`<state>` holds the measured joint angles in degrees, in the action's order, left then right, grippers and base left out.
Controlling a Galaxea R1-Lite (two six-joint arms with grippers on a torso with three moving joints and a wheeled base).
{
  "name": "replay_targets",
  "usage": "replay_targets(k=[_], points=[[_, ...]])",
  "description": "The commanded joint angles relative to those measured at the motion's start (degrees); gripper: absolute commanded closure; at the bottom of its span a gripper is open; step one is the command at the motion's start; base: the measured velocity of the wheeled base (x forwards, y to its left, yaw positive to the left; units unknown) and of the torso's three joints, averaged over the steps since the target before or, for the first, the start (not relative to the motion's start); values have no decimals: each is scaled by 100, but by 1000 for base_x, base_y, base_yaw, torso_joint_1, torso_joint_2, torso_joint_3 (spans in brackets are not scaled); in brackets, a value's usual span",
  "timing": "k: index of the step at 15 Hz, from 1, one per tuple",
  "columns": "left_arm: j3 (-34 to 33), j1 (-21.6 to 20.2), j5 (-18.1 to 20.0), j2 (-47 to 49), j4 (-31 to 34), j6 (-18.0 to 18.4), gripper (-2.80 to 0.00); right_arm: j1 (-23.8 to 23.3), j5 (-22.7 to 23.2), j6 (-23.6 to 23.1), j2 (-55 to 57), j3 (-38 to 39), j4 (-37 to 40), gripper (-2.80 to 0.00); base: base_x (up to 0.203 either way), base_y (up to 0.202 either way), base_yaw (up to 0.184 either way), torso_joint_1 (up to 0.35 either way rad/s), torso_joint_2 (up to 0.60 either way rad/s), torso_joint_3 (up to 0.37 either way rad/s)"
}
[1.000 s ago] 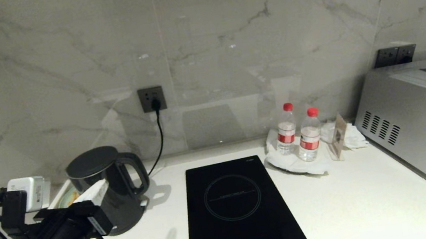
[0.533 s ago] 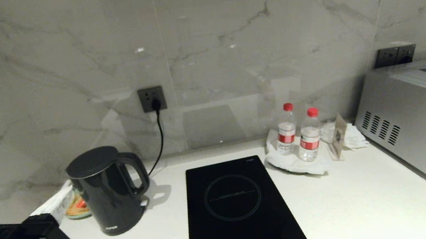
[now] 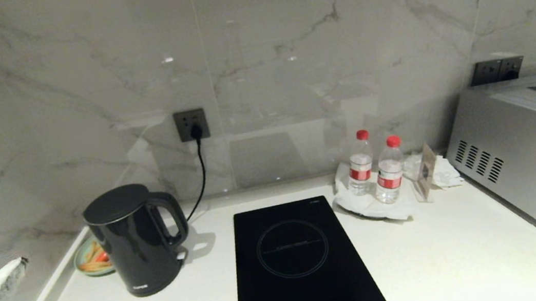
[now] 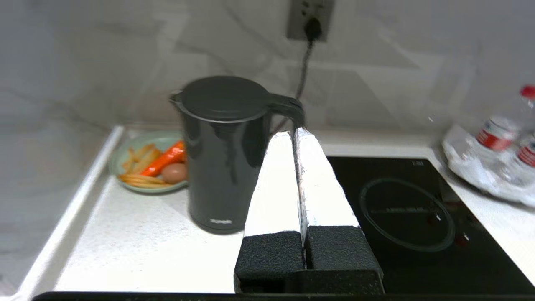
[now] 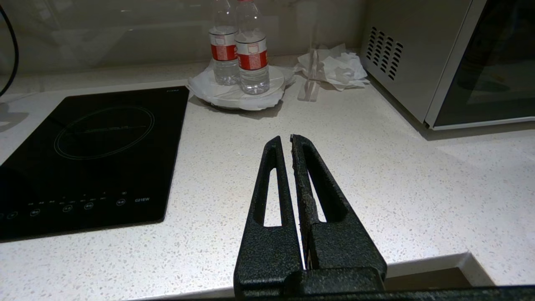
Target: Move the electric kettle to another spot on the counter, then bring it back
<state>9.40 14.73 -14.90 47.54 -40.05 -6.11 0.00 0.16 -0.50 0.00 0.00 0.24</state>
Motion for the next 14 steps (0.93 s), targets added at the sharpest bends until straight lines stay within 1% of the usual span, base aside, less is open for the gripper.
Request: replay_targets(k=[1, 2, 3, 4, 5, 6, 8, 9, 10, 11, 12, 13, 14], points=[[23, -152, -38, -641, 252, 4, 0, 0, 2, -3, 0, 0, 2, 0, 0, 0, 0, 0, 0, 0], [80, -177, -34, -864, 555, 42, 0, 0, 2, -3, 0, 0, 2, 0, 0, 0, 0, 0, 0, 0], [200, -179, -11, -939, 1021, 136, 0, 0, 2, -3, 0, 0, 2, 0, 0, 0, 0, 0, 0, 0], [395, -94, 81, -881, 1210, 194, 0, 0, 2, -3, 0, 0, 2, 0, 0, 0, 0, 0, 0, 0], [505, 82, 220, -714, 1264, 196, 0, 0, 2, -3, 0, 0, 2, 0, 0, 0, 0, 0, 0, 0], [595, 227, 277, -416, 1287, 197, 0, 0, 2, -3, 0, 0, 2, 0, 0, 0, 0, 0, 0, 0], [843, 457, 318, 274, 1292, 197, 0, 0, 2, -3, 0, 0, 2, 0, 0, 0, 0, 0, 0, 0], [954, 640, 326, 452, 1285, 157, 0, 0, 2, -3, 0, 0, 2, 0, 0, 0, 0, 0, 0, 0], [977, 730, 299, 451, 1286, 120, 0, 0, 2, -3, 0, 0, 2, 0, 0, 0, 0, 0, 0, 0], [964, 766, 243, 272, 1303, 108, 0, 0, 2, -3, 0, 0, 2, 0, 0, 0, 0, 0, 0, 0], [957, 750, 143, -103, 1358, 101, 0, 0, 2, -3, 0, 0, 2, 0, 0, 0, 0, 0, 0, 0], [968, 618, 30, -595, 1492, 115, 0, 0, 2, -3, 0, 0, 2, 0, 0, 0, 0, 0, 0, 0], [995, 374, -40, -1095, 1719, 168, 0, 0, 2, -3, 0, 0, 2, 0, 0, 0, 0, 0, 0, 0]])
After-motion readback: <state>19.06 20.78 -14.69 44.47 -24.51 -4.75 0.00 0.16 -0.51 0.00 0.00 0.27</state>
